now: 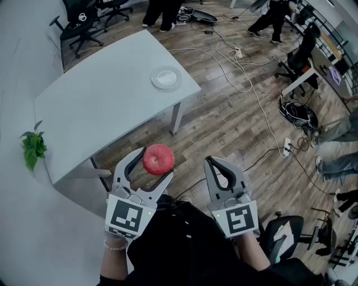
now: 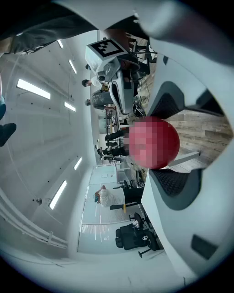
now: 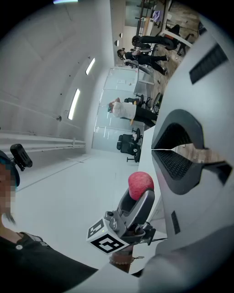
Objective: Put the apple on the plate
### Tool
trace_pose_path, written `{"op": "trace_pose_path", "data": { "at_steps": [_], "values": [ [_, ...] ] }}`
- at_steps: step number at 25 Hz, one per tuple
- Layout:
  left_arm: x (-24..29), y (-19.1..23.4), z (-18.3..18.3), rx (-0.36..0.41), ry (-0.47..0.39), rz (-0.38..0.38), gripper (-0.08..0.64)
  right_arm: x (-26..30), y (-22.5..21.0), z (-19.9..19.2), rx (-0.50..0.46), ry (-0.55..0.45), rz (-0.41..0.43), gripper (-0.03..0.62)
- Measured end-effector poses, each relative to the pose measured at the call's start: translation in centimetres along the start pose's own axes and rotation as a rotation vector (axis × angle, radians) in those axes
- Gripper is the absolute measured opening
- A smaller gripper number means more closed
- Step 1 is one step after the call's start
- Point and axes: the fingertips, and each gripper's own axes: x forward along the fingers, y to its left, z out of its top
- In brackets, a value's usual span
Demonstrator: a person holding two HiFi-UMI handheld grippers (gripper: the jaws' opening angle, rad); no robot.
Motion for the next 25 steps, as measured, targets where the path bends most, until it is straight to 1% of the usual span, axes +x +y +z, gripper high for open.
{"op": "trace_pose_path", "data": {
  "at_steps": [13,17,20,25],
  "values": [
    [-0.2,0.7,-0.3,0.004,-0.009,-0.012,0.35,0.5,0.6,0.1,-0.003,-0.001,-0.014,0.043],
    [-0.4,1.1,-0.4,-0.022,-0.003,-0.011,0.35,0.8,0.7,0.3,0.022,-0.003,-0.028,0.043],
    [-0.4,1.5,-0.5,0.007,-0.017,-0.027,0.35,1.0,0.7,0.5,0.031,-0.003,-0.042,0.044],
    [-0.6,2.5,-0.4,0.017,-0.034,-0.042,0.35,1.3,1.2,1.0,0.03,-0.004,-0.069,0.044]
  ]
}}
